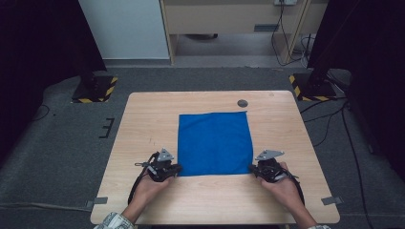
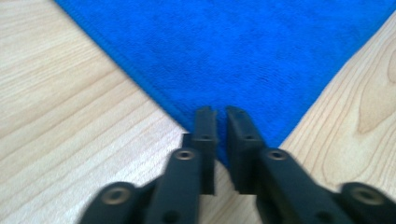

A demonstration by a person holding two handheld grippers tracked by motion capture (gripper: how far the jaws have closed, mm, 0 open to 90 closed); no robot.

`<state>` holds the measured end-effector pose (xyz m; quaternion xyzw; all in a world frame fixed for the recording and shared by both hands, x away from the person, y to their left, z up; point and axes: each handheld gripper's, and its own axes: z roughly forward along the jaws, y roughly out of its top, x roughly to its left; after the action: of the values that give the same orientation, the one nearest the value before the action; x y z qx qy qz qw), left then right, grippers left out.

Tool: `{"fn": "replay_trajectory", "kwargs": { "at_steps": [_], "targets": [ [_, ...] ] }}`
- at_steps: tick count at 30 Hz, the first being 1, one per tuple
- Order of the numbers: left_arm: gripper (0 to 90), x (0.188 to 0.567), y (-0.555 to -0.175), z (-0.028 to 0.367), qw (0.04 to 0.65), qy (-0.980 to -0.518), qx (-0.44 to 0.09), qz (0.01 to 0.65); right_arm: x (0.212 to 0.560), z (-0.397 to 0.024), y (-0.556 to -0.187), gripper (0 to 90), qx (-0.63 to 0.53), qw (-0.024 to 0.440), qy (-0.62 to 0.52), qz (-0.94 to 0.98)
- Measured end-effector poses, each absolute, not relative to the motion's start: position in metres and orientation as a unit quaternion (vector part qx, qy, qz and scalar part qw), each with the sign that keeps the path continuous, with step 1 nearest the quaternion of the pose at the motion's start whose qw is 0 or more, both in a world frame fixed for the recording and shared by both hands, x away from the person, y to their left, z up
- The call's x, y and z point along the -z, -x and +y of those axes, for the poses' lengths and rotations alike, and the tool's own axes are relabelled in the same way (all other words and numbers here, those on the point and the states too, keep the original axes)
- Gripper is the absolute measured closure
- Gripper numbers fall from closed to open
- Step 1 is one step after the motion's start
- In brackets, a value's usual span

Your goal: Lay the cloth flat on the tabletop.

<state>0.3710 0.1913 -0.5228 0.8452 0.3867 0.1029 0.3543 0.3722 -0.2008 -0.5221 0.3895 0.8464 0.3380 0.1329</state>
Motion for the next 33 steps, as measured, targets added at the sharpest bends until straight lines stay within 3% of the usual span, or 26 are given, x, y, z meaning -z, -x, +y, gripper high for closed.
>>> {"fn": "replay_trajectory", "kwargs": {
  "at_steps": [12,15,17,20,24,33],
  "targets": [
    [89.7,0.519,-0.358,0.195,0.348,-0.854,-0.087,0.378,0.513,-0.206,-0.341,86.1,-0.338,0.116,-0.378,0.854],
    [79.2,0.512,-0.359,0.197,0.369,-0.844,-0.095,0.378,0.508,-0.208,-0.339,64.4,-0.348,0.118,-0.384,0.847],
    [64.0,0.507,-0.362,0.197,0.385,-0.835,-0.107,0.379,0.504,-0.208,-0.34,48.6,-0.358,0.134,-0.386,0.84],
    [53.6,0.501,-0.37,0.198,0.395,-0.83,-0.115,0.377,0.501,-0.203,-0.345,37.0,-0.368,0.138,-0.377,0.839],
    [39.4,0.5,-0.386,0.2,0.396,-0.827,-0.117,0.382,0.5,-0.191,-0.353,27.9,-0.377,0.139,-0.373,0.836],
    [24.3,0.495,-0.416,0.198,0.4,-0.824,-0.101,0.389,0.506,-0.154,-0.37,17.3,-0.397,0.123,-0.359,0.836]
  ]
}}
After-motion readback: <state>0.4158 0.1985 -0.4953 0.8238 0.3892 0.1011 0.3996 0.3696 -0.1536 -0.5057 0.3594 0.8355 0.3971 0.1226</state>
